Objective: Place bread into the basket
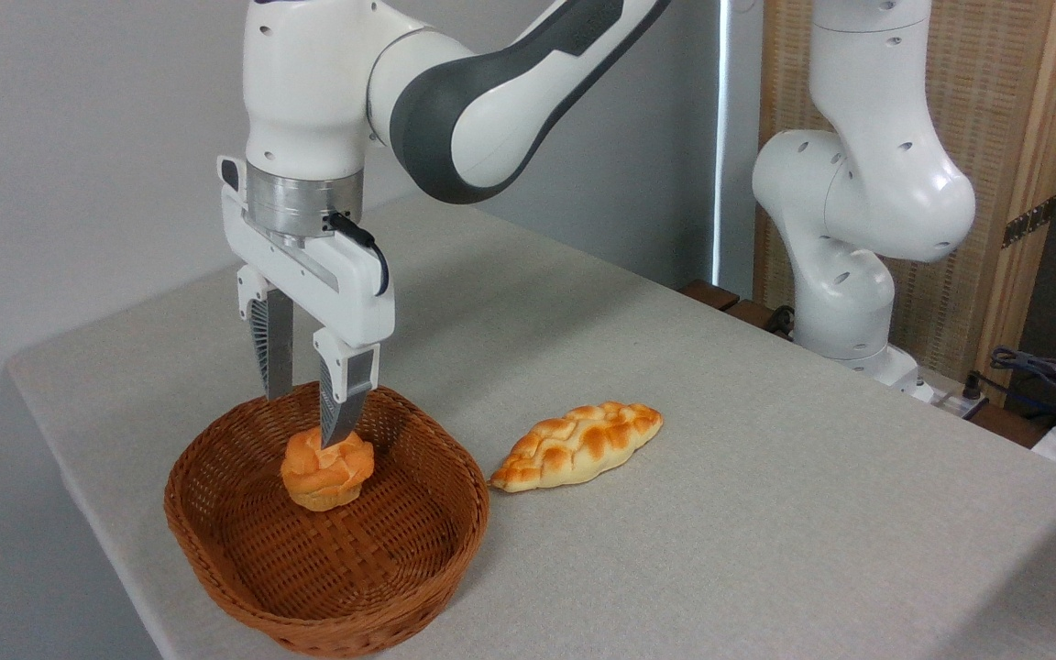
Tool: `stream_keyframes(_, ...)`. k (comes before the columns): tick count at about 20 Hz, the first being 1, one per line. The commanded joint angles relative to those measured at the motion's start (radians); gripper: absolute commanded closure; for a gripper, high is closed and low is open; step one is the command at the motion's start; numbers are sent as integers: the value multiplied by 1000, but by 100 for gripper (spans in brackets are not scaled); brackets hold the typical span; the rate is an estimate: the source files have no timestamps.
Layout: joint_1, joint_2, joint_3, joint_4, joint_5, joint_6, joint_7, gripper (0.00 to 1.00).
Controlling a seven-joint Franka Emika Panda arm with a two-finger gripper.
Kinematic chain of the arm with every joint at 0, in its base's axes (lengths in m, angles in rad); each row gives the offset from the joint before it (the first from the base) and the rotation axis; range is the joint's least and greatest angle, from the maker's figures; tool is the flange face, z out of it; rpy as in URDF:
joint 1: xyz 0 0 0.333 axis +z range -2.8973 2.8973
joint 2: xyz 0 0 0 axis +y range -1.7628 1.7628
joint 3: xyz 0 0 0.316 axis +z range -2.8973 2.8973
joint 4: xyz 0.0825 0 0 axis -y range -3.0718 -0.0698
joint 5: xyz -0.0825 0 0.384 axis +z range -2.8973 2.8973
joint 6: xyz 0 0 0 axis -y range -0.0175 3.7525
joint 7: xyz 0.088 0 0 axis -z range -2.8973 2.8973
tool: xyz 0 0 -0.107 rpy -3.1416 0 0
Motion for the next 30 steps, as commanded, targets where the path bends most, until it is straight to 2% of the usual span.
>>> stream_keyframes(1,4,-5,12,82,9,-141,-19,0)
stream_keyframes(5,4,0,66,218,14,-365,15,0)
stream_keyframes(7,4,9,89,296,12,-508,102,0)
stream_keyframes(9,4,10,91,340,12,-589,141,0)
stream_keyframes(11,4,9,85,344,20,-596,138,0)
stream_keyframes(14,4,12,77,379,98,-597,133,0)
stream_keyframes(20,2,24,91,415,129,-602,103,0)
stream_keyframes(30,1,21,86,426,118,-685,93,0)
